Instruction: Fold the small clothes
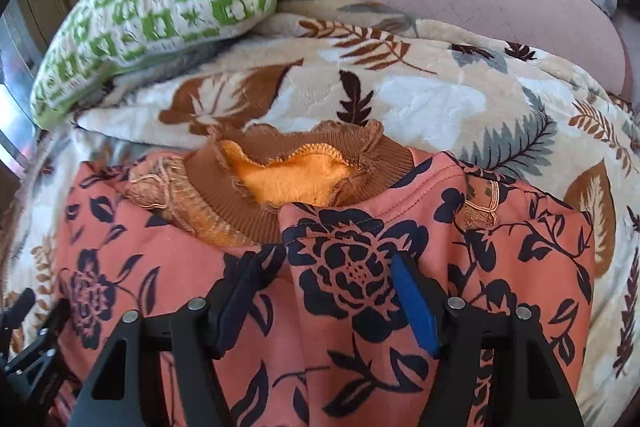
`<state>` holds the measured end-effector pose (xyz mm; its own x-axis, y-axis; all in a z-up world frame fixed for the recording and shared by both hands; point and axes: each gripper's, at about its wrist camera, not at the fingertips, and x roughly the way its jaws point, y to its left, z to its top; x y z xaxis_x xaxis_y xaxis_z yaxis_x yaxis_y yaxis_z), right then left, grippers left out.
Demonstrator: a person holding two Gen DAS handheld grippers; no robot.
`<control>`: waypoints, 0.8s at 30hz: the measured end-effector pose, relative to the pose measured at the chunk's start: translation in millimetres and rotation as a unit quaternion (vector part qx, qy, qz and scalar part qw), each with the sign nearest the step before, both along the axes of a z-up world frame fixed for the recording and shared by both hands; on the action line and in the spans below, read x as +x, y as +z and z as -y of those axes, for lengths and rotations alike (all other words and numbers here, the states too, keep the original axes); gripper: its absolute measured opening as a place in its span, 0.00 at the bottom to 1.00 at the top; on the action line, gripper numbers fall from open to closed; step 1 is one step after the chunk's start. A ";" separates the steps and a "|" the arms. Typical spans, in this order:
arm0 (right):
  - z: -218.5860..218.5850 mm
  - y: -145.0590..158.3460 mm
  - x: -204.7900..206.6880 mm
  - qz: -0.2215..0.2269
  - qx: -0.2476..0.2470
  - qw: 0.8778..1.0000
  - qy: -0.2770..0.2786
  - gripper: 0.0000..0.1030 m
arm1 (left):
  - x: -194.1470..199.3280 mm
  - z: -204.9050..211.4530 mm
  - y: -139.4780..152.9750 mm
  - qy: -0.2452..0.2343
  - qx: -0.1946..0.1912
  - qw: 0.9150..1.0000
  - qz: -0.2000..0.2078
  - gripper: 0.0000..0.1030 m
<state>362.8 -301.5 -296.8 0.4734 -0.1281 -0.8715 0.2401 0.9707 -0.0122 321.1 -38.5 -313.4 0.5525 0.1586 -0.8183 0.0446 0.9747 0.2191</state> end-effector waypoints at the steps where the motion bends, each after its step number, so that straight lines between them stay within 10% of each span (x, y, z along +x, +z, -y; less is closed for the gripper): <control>1: 5.2 3.8 -3.9 0.006 -0.003 1.000 -0.006 0.23 | -0.5 -0.5 0.3 -0.002 -0.001 1.000 0.001 0.67; 2: 14.7 11.3 -12.8 0.021 0.015 1.000 -0.012 0.06 | -0.3 -1.4 0.3 -0.003 -0.002 1.000 0.000 0.66; 9: 121.4 53.1 -142.7 0.126 0.069 0.982 -0.124 0.05 | -3.5 0.0 -0.1 0.001 0.001 1.000 0.002 0.67; 16: 197.5 12.6 -231.8 0.093 0.196 0.944 -0.248 0.24 | -11.5 9.7 2.1 -0.002 0.042 0.999 0.017 0.67; 24: 162.6 53.4 -206.6 0.208 0.141 0.956 -0.152 0.32 | -35.7 24.0 42.0 -0.027 0.008 0.992 0.122 0.66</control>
